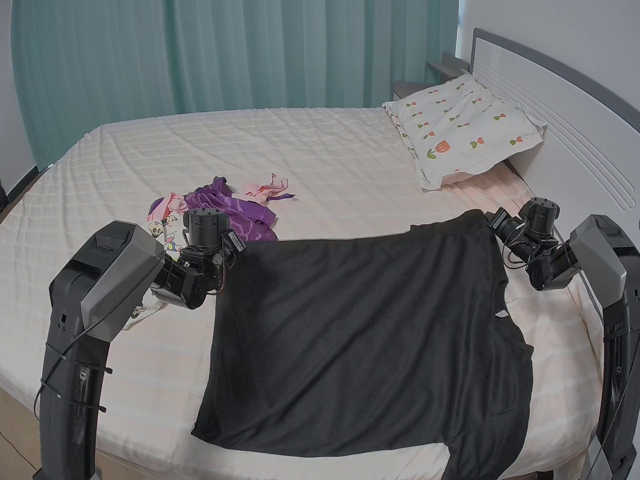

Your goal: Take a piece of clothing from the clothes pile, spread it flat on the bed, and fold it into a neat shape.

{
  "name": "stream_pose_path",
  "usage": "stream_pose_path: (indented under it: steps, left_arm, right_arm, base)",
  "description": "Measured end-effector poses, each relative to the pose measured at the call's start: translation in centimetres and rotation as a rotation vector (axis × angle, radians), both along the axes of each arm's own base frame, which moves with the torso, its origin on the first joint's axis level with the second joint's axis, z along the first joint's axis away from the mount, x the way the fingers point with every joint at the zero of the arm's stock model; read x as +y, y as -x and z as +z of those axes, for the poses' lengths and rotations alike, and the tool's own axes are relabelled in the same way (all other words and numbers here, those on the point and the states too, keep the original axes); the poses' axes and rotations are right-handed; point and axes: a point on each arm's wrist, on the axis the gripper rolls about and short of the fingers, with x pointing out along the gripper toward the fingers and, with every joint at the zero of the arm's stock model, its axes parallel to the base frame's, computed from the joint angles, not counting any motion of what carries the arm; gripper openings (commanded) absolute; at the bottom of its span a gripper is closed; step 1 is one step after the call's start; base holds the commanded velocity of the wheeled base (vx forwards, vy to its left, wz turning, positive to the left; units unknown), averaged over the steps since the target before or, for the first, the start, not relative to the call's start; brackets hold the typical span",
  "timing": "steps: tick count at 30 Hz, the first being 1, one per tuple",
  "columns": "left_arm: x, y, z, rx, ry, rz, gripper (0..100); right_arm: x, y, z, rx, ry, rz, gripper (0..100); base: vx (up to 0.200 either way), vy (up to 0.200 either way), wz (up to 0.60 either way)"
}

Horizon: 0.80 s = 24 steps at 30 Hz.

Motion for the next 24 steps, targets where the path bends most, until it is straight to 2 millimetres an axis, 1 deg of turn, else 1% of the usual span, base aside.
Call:
stream_pose_path:
  steps: [6, 9, 13, 16, 19, 22, 24]
  left_arm:
    - [-0.5, -0.7, -0.5, -0.019, -0.013, 0.035, 100]
    - [-0.7, -0.9, -0.7, -0.024, -0.019, 0.048, 100]
    - [-0.6, -0.8, -0.9, -0.013, -0.022, 0.051, 100]
    - [-0.4, -0.2, -0.7, 0.002, -0.024, 0.052, 100]
    - [-0.1, 0.9, 0.0, 0.023, -0.026, 0.051, 100]
    - [0.2, 2.4, 0.9, 0.044, -0.022, 0.048, 100]
    - [0.4, 3.6, 1.8, 0.055, -0.015, 0.043, 100]
  right_arm:
    - [-0.3, -0.1, -1.9, 0.037, 0.000, -0.023, 100]
    - [-0.7, 0.0, -2.3, 0.050, 0.000, -0.045, 100]
    - [-1.6, 0.6, -2.3, 0.068, -0.007, -0.072, 100]
    - [-1.8, 1.8, -2.4, 0.102, -0.016, -0.073, 100]
    - [-1.9, 3.6, -2.4, 0.151, -0.035, -0.063, 100]
    - [-1.8, 6.0, -1.9, 0.191, -0.058, -0.046, 100]
    - [-1.6, 7.7, -1.3, 0.210, -0.072, -0.030, 100]
  base:
    - [0.000, 0.000, 0.00]
    - [0.000, 0.000, 0.00]
    - [0.000, 0.000, 0.00]
    - [0.000, 0.000, 0.00]
    - [0.000, 0.000, 0.00]
    - [0.000, 0.000, 0.00]
    - [0.000, 0.000, 0.00]
